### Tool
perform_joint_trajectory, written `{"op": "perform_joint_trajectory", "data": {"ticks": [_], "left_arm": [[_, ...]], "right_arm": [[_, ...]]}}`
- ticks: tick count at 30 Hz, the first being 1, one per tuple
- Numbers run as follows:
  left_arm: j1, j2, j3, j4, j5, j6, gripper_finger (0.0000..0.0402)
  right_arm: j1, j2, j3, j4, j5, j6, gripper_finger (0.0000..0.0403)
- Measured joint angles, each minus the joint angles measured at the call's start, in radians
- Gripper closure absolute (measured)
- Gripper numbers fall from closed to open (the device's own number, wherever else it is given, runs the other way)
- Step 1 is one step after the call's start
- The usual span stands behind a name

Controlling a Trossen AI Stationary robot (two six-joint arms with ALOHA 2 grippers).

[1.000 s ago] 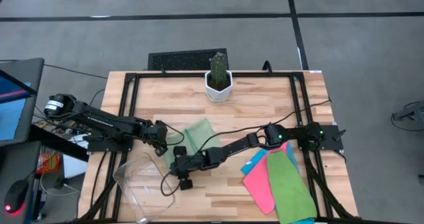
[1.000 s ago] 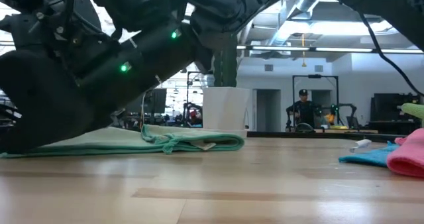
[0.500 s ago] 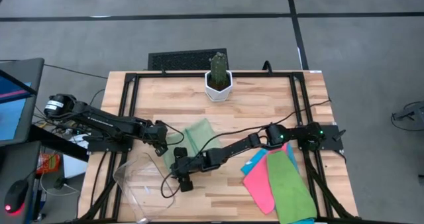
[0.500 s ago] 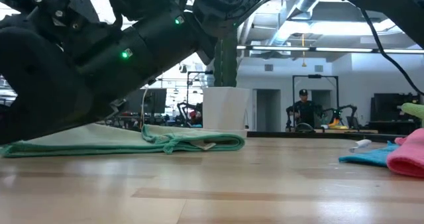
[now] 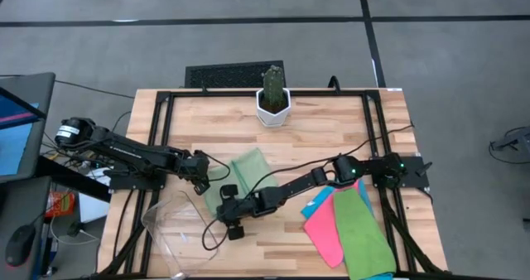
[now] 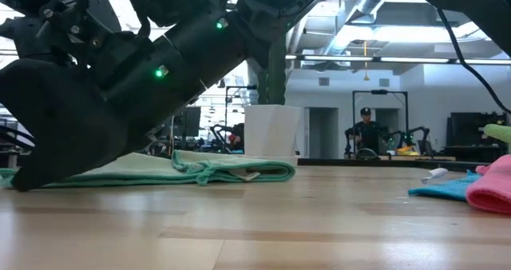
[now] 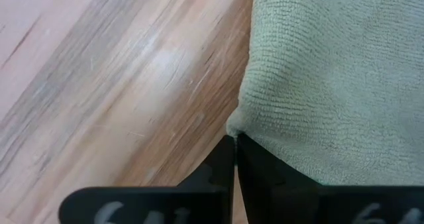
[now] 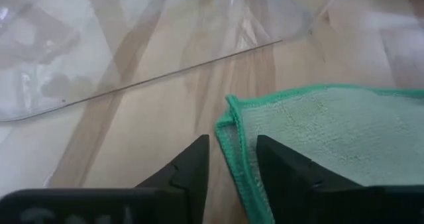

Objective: Fold microfiber towels
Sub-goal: Fold the light green microfiber cloth

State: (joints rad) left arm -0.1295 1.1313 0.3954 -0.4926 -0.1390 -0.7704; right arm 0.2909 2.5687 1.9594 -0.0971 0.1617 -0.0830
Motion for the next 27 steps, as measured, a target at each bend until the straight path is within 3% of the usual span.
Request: {"op": "perform_joint_trajectory", "data": {"ticks": [12, 21, 27], "left_arm": [[0.000, 0.000, -0.001, 0.021, 0.010, -0.007, 0.0399], [0.000, -0.006, 0.036, 0.020, 0.157, -0.130, 0.0399], [0.000, -0.006, 0.116, 0.020, 0.150, -0.131, 0.0399]], "right_arm": [[0.010, -0.006, 0.001, -0.073, 0.056, -0.006, 0.0387], [0.012, -0.111, -0.006, -0.229, 0.106, 0.169, 0.0394], [0.000, -0.156, -0.006, -0.323, 0.111, 0.241, 0.0392]]}}
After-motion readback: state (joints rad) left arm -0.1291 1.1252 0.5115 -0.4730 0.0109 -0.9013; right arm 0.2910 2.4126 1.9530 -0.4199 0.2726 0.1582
